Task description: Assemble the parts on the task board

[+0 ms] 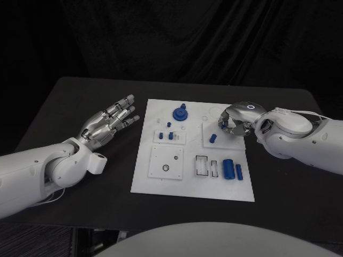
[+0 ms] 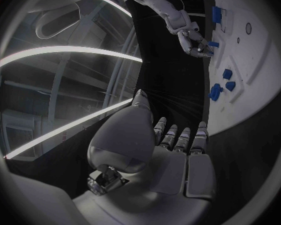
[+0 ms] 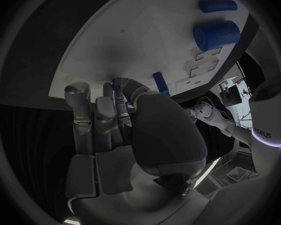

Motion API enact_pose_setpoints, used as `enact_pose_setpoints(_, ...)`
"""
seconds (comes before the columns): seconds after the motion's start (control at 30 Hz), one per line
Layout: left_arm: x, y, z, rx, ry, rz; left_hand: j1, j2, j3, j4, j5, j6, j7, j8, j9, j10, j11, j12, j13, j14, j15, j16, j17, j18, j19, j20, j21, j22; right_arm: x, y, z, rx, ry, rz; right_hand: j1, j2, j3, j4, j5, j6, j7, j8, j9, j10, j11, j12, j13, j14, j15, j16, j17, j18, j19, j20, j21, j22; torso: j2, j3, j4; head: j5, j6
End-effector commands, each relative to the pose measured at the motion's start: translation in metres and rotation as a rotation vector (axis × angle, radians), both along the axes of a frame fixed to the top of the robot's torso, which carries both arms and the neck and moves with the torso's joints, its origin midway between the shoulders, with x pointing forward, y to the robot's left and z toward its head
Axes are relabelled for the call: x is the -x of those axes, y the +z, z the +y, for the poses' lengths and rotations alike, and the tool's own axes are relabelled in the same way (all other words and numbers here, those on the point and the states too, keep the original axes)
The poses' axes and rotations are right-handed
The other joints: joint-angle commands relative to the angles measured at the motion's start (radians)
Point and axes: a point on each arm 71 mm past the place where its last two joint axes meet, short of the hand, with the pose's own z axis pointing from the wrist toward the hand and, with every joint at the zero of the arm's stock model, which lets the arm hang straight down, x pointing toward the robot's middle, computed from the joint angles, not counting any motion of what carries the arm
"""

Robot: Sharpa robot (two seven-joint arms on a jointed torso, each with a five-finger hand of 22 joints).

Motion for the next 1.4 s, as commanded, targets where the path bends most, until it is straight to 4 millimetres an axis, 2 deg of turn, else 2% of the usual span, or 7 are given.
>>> enact_pose_setpoints(0.03, 0.001, 0.004, -0.001, 0.054, 0.001, -0.047, -0.008, 0.008, -0.008, 0.000, -0.005, -0.001, 0.007, -0.004, 0.000, 0.000, 0.009, 0.004, -0.001, 0.001, 0.008, -0.003, -0.001, 0.016, 0.001, 0.010, 0.005, 0.001, 0.001, 0.004, 0.001, -0.031, 0.011, -0.044, 0.005, 0.019, -0.004, -0.004, -0.006, 0.008, 0.000, 0.008, 0.063, 0.012, 0.002, -0.007, -0.004, 0.005, -0.002, 0.000, -0.002, -0.014, 0.004, -0.002, 0.010, 0.047, 0.000, 0.0003, -0.0002, 0.002, 0.000)
enact_pose_setpoints(0.3, 0.001, 0.003, -0.001, 0.050, 0.001, -0.041, -0.018, 0.014, -0.011, 0.001, -0.007, -0.001, 0.009, -0.004, 0.000, 0.000, 0.012, 0.005, -0.001, 0.002, 0.010, -0.002, -0.001, 0.016, 0.004, 0.014, 0.006, 0.003, 0.001, 0.009, -0.001, -0.041, 0.011, -0.062, 0.021, 0.029, 0.007, -0.017, -0.030, 0.005, -0.002, 0.014, 0.087, 0.028, 0.000, -0.019, -0.014, 0.004, -0.004, -0.008, -0.012, -0.015, 0.004, -0.005, 0.015, 0.055, 0.000, -0.0008, 0.0001, 0.004, 0.000)
enact_pose_setpoints(0.33, 0.001, 0.003, -0.001, 0.050, 0.000, -0.040, -0.022, 0.018, -0.013, 0.001, -0.008, 0.000, 0.010, -0.004, 0.000, 0.000, 0.013, 0.005, -0.001, 0.003, 0.011, -0.002, 0.000, 0.017, 0.005, 0.016, 0.007, 0.004, 0.000, 0.010, -0.001, -0.041, 0.011, -0.064, 0.027, 0.031, 0.022, -0.022, -0.088, 0.002, -0.003, 0.013, 0.094, 0.031, 0.002, -0.025, -0.019, 0.005, -0.006, -0.007, -0.011, -0.016, 0.005, -0.006, 0.021, 0.059, 0.000, -0.0009, 0.0003, 0.005, 0.000)
enact_pose_setpoints(0.37, 0.001, 0.003, -0.001, 0.050, 0.000, -0.039, -0.029, 0.023, -0.015, 0.001, -0.010, -0.001, 0.011, -0.004, 0.000, 0.000, 0.014, 0.005, -0.001, 0.003, 0.013, -0.002, 0.000, 0.017, 0.007, 0.018, 0.008, 0.005, 0.000, 0.013, -0.001, -0.041, 0.010, -0.067, 0.025, 0.029, 0.027, -0.022, -0.099, 0.004, -0.002, 0.014, 0.100, 0.036, 0.000, -0.027, -0.021, 0.005, -0.005, -0.006, -0.012, -0.017, 0.006, -0.006, 0.025, 0.062, 0.000, -0.0011, 0.0001, 0.006, 0.000)
enact_pose_setpoints(0.67, 0.001, 0.002, -0.003, 0.049, -0.005, -0.035, -0.055, 0.037, -0.026, 0.001, -0.036, -0.001, 0.014, -0.004, 0.000, 0.001, 0.019, 0.006, -0.001, 0.003, 0.015, -0.002, 0.000, 0.018, 0.010, 0.024, 0.009, 0.004, 0.006, 0.042, 0.002, -0.045, 0.018, -0.083, 0.019, 0.022, 0.031, -0.020, -0.102, 0.003, -0.002, 0.014, 0.106, 0.042, -0.001, -0.030, -0.023, 0.005, -0.005, -0.009, -0.016, -0.016, 0.005, -0.006, 0.024, 0.063, -0.001, -0.0020, -0.0021, 0.011, 0.000)
enact_pose_setpoints(1.0, 0.001, 0.002, -0.004, 0.052, -0.007, -0.035, -0.109, 0.067, -0.042, 0.001, -0.090, -0.001, 0.017, -0.004, 0.001, 0.000, 0.020, 0.006, -0.001, -0.001, 0.004, -0.004, -0.002, 0.018, 0.001, 0.014, 0.003, -0.018, 0.041, 0.062, 0.060, -0.068, 0.200, -0.047, 0.026, 0.002, 0.048, -0.035, -0.073, -0.004, -0.001, 0.002, 0.112, 0.050, -0.001, -0.036, -0.027, 0.007, -0.006, -0.004, -0.012, -0.018, 0.007, -0.008, 0.034, 0.073, -0.001, -0.0008, -0.0023, 0.021, 0.000)
enact_pose_setpoints(1.4, 0.002, 0.001, -0.004, 0.051, -0.009, -0.031, -0.118, 0.079, -0.042, 0.000, -0.087, -0.004, 0.018, -0.004, 0.000, -0.002, 0.020, 0.004, -0.001, -0.001, 0.004, -0.004, -0.002, 0.017, -0.001, 0.013, 0.003, -0.021, 0.060, 0.042, 0.127, -0.034, 0.403, 0.008, 0.023, -0.005, 0.049, -0.038, -0.073, -0.006, -0.001, -0.002, 0.113, 0.054, -0.001, -0.036, -0.026, 0.013, -0.007, 0.009, 0.000, -0.021, 0.013, -0.008, 0.054, 0.081, -0.001, -0.0013, -0.0006, 0.038, 0.000)
